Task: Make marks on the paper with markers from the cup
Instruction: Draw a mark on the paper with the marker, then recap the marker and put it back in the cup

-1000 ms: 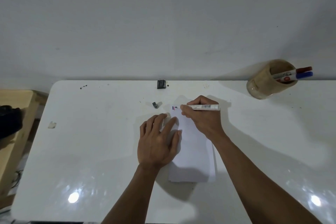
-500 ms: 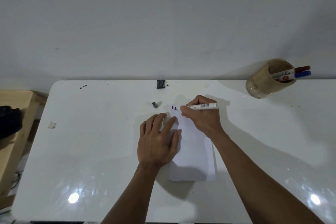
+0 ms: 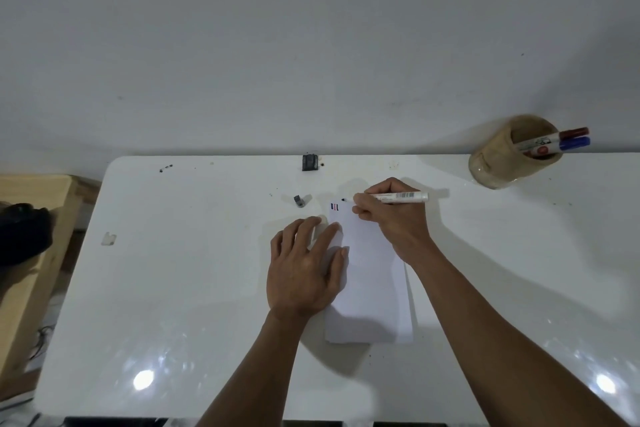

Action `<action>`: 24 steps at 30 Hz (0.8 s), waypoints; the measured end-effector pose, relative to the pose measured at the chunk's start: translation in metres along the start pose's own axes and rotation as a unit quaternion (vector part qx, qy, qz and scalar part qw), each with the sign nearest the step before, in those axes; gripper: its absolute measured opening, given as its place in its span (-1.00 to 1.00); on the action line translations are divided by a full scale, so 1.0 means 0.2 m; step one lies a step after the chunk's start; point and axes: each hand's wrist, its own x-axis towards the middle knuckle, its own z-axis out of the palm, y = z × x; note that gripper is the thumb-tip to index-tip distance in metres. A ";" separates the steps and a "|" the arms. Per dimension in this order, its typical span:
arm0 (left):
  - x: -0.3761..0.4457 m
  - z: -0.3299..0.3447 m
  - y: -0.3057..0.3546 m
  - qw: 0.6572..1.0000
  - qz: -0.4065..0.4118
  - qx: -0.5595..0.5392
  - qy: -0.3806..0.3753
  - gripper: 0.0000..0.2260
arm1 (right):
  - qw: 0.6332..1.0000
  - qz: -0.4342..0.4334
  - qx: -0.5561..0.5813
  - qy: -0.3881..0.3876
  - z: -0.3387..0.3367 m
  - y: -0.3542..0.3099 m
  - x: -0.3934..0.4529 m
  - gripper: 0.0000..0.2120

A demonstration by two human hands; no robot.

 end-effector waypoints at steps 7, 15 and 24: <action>0.00 -0.05 0.01 1.000 -0.005 -0.016 -0.026 -0.66 | 0.998 -0.006 0.067 0.003 -0.04 -0.10 -0.13 -0.86; 0.09 -0.20 0.04 0.970 -0.159 -0.181 -0.038 -0.60 | 0.992 -0.013 0.125 -0.018 -0.05 -0.21 -0.30 -0.87; 0.34 -0.26 -0.06 0.963 -0.198 -0.129 -0.132 -0.74 | 0.993 -0.016 0.117 0.020 0.00 -0.20 -0.42 -0.89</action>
